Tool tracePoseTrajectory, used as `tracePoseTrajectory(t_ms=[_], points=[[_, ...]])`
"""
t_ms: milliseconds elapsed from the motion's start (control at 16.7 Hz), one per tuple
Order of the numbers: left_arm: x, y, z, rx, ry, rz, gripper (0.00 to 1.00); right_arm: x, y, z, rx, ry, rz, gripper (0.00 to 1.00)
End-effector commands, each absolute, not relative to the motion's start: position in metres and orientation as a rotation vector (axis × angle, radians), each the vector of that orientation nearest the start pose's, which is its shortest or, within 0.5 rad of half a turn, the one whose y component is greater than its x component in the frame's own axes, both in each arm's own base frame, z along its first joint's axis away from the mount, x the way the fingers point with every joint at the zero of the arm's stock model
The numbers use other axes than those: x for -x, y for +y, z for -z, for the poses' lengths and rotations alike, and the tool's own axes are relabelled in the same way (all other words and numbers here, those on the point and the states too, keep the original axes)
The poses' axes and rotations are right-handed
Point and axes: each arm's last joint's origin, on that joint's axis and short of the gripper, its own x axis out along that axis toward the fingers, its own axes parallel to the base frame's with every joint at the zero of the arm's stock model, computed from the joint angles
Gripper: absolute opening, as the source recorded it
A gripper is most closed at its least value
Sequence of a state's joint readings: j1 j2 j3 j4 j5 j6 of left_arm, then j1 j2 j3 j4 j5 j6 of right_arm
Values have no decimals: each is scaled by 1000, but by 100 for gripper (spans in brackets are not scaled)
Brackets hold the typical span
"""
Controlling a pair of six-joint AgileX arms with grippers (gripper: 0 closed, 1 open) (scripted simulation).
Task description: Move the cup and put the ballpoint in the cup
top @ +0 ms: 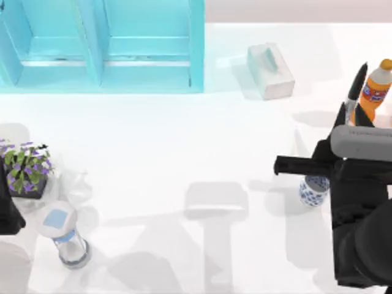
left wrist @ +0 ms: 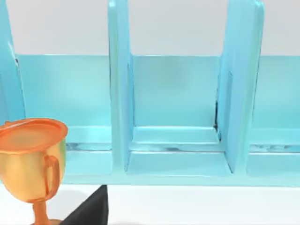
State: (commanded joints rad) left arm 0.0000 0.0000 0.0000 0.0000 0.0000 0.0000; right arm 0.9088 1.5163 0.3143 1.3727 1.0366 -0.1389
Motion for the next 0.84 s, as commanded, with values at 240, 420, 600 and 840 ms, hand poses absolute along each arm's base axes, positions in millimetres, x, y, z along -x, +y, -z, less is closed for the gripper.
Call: tracePoseTrajectory(t_ms=[240, 420, 600, 840], points=[[-106, -1, -160, 0, 0, 0, 100, -167, 172, -170, 7, -102, 118, 68], [-106, -1, -160, 0, 0, 0, 100, -167, 172, -170, 7, -102, 118, 90], [-106, -1, -160, 0, 0, 0, 100, -167, 172, -170, 7, -102, 118, 100], [-106, -1, -160, 0, 0, 0, 100, -167, 172, -170, 7, -102, 118, 100]])
